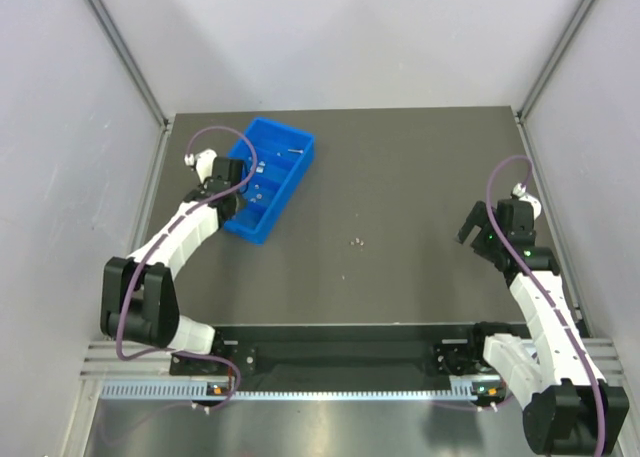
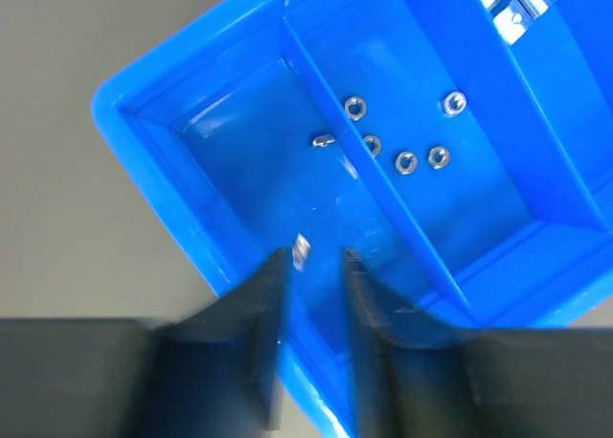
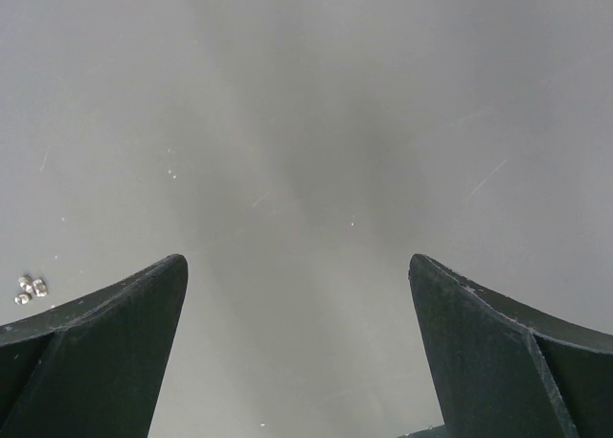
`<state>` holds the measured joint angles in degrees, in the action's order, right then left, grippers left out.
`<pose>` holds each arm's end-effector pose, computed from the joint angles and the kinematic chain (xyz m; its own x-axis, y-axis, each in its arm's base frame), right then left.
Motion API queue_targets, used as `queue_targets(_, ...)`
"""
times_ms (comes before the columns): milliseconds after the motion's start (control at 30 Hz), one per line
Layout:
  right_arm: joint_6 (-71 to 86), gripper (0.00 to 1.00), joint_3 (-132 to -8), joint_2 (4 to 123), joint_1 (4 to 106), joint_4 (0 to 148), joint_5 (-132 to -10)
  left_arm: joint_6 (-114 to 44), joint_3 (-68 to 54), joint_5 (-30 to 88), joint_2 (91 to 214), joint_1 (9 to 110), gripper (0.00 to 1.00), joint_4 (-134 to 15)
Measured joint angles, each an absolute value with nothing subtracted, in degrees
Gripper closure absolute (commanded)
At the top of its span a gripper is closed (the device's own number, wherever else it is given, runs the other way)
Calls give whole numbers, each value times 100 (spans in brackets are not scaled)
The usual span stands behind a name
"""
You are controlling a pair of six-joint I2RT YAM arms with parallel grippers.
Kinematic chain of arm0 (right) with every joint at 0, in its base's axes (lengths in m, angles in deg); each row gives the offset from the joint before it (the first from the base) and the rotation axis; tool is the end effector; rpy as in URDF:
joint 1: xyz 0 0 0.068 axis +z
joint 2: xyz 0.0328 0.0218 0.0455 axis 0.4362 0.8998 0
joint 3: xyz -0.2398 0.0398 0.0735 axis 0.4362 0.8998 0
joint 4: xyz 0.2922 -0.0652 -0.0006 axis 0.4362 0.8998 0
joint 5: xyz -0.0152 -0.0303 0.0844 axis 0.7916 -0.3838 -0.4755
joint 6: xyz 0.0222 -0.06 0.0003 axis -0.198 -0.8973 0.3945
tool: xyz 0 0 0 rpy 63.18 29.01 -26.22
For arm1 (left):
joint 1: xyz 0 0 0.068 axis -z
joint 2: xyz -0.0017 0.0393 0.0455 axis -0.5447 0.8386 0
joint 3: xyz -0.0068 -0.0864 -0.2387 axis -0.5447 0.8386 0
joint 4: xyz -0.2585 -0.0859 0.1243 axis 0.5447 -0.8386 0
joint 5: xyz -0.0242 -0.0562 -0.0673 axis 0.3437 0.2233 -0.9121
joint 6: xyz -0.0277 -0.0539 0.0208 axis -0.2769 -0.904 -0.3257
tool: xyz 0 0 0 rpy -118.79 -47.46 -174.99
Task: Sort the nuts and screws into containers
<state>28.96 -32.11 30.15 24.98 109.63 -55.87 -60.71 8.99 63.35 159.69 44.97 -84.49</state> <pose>0.2319 -0.0100 0.2149 -0.5841 0.4786 -0.6556 0.4340 0.8667 0.2460 0.3443 -0.0508 0.1960 -0.5310 -0.4428 -0.7225 -0.5213 0.8429 -0.1335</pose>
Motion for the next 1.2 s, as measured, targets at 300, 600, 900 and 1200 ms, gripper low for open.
queue_targets(300, 2885, 0, -3211, 3030, 2498, 10963, -5567, -6119, 571, 6153, 15814, 5442, 47, -8878)
queue_targets(600, 2901, 0, -3200, 2888, 2498, 10970, -5569, -6283, -679, 5983, 16968, 8108, 54, -8613)
queue_targets(900, 2907, 0, -3198, 2761, 2498, 10990, -5572, -5597, -942, 5152, 18576, 8211, 53, -8583)
queue_targets(1200, 2909, 0, -3198, 2757, 2498, 11007, -5565, -4200, -1090, 4934, 18644, 8202, 48, -8358)
